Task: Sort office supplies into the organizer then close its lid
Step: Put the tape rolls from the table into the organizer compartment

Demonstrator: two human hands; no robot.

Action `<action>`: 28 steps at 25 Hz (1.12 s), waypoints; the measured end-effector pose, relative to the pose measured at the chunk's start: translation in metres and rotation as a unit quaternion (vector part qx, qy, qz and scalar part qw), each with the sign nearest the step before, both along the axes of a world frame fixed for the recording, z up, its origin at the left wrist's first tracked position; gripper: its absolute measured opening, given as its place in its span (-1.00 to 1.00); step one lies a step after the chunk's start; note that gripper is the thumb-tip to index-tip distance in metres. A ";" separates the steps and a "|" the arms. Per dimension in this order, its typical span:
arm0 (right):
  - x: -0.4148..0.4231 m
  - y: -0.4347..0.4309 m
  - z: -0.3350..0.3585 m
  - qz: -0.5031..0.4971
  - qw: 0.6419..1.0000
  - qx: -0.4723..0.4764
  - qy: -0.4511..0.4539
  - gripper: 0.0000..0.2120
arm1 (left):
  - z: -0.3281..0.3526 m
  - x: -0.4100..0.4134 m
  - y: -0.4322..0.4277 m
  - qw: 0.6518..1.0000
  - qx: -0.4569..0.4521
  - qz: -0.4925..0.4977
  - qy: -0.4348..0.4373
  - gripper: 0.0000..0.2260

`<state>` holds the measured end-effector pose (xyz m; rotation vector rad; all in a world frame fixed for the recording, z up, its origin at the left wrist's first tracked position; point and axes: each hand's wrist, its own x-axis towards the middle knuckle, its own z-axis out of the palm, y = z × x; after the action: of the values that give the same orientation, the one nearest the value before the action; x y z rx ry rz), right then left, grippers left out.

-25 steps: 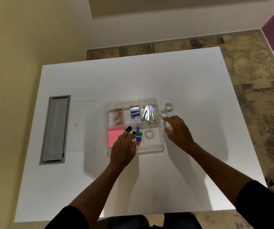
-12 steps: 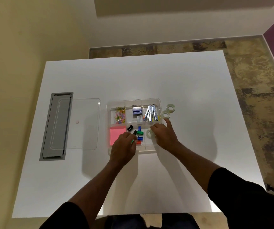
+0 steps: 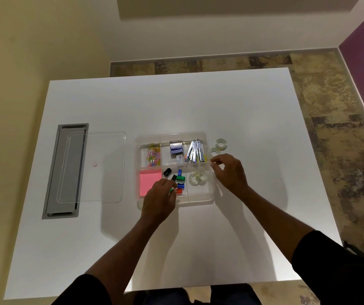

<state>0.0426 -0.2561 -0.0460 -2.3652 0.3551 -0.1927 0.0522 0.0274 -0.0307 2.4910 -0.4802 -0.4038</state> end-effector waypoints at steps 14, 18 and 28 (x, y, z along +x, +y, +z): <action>0.044 -0.022 -0.022 0.197 0.923 -0.278 0.179 -0.36 | -0.005 0.002 -0.003 1.000 0.004 0.002 0.013 -0.84; 0.021 -0.019 -0.027 0.164 0.944 -0.227 0.176 -0.60 | 0.000 0.000 -0.003 1.000 0.005 0.004 0.015 -0.82; -0.011 -0.008 -0.010 -0.049 0.988 -0.028 0.146 -0.63 | 0.009 -0.008 0.001 1.000 0.009 -0.005 0.014 -0.79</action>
<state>0.0316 -0.2637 -0.0561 -2.4349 0.6139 0.1009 0.0447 0.0279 -0.0216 2.4988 -0.4795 -0.4475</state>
